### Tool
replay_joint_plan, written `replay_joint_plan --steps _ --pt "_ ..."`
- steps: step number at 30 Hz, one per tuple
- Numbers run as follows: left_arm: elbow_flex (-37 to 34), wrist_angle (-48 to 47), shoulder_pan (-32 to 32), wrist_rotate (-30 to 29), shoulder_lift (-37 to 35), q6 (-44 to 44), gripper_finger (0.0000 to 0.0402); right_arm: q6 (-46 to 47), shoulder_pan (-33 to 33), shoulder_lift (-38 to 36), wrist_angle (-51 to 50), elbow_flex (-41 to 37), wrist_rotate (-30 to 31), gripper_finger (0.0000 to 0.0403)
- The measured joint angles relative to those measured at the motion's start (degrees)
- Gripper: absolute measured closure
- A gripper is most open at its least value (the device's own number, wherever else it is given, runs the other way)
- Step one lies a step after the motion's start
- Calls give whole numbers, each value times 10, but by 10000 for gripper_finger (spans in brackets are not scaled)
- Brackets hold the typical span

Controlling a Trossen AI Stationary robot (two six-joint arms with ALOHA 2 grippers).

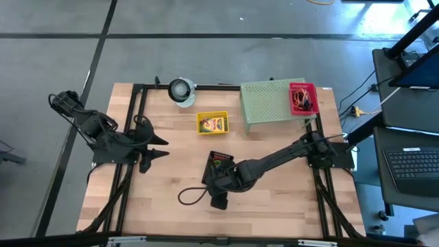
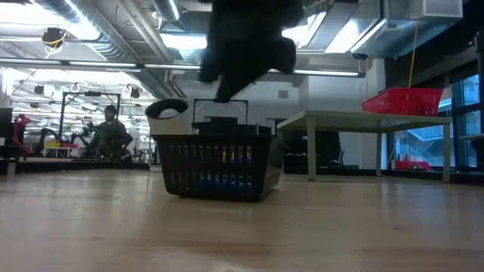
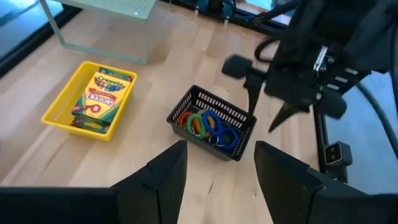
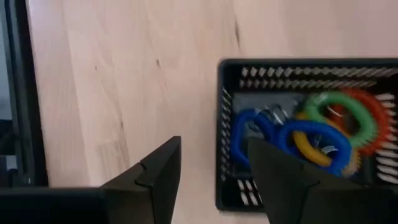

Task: Pick & Place Office Desk Supplies
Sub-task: Put the black bin filled with spring keychain on the shelf

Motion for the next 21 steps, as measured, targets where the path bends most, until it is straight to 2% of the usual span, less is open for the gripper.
replay_joint_plan --steps 13,21 --pt "0 0 0 -10 -32 14 219 -9 -10 70 0 -1 -11 216" --pt "0 -1 0 -11 -34 28 219 -9 -31 88 7 -1 -9 259"
